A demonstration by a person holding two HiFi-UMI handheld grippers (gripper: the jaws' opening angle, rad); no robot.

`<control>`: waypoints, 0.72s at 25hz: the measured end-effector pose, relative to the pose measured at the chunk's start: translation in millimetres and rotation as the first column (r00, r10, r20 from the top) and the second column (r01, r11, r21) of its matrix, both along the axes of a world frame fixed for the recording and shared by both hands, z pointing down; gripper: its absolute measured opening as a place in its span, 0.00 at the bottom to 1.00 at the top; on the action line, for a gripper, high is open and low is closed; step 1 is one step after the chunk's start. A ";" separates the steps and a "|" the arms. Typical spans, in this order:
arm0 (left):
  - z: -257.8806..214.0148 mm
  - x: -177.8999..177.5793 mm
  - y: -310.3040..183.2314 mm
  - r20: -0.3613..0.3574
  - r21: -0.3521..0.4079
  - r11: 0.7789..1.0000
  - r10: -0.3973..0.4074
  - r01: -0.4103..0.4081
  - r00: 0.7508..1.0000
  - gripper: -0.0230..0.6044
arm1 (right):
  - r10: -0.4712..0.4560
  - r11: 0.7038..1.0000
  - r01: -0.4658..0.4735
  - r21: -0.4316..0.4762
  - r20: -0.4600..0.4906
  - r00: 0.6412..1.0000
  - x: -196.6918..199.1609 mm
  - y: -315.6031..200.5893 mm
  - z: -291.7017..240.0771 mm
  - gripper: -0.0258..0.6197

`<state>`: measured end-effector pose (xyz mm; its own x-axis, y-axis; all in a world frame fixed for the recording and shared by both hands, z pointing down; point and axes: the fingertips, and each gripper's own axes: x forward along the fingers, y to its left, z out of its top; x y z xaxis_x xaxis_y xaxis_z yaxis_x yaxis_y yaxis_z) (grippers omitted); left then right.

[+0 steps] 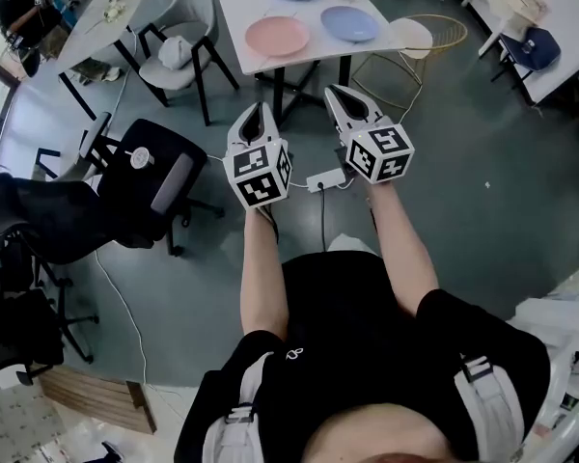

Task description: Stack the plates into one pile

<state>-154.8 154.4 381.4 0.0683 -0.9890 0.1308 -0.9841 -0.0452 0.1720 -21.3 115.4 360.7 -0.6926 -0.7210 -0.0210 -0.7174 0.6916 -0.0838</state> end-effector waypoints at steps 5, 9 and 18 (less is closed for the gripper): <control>3.8 1.1 -3.5 -0.007 -0.012 1.000 0.007 -0.007 1.000 0.06 | 0.026 1.000 -0.026 -0.013 0.003 1.000 8.0 -4.7 2.3 0.05; 7.9 -1.6 -7.8 -0.029 -0.012 1.000 0.003 -0.003 1.000 0.06 | 0.039 0.999 -0.039 -0.016 -0.009 0.999 12.8 -7.0 5.6 0.05; 11.9 14.7 -12.4 -0.049 -0.020 0.999 0.039 -0.040 0.998 0.06 | 0.081 0.996 -0.082 -0.040 -0.021 0.997 36.8 -5.0 12.3 0.05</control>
<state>-140.1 142.0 393.2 0.1143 -0.9824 0.1476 -0.9721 -0.0800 0.2205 15.6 110.4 373.0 -0.6317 -0.7749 0.0225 -0.7728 0.6272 -0.0967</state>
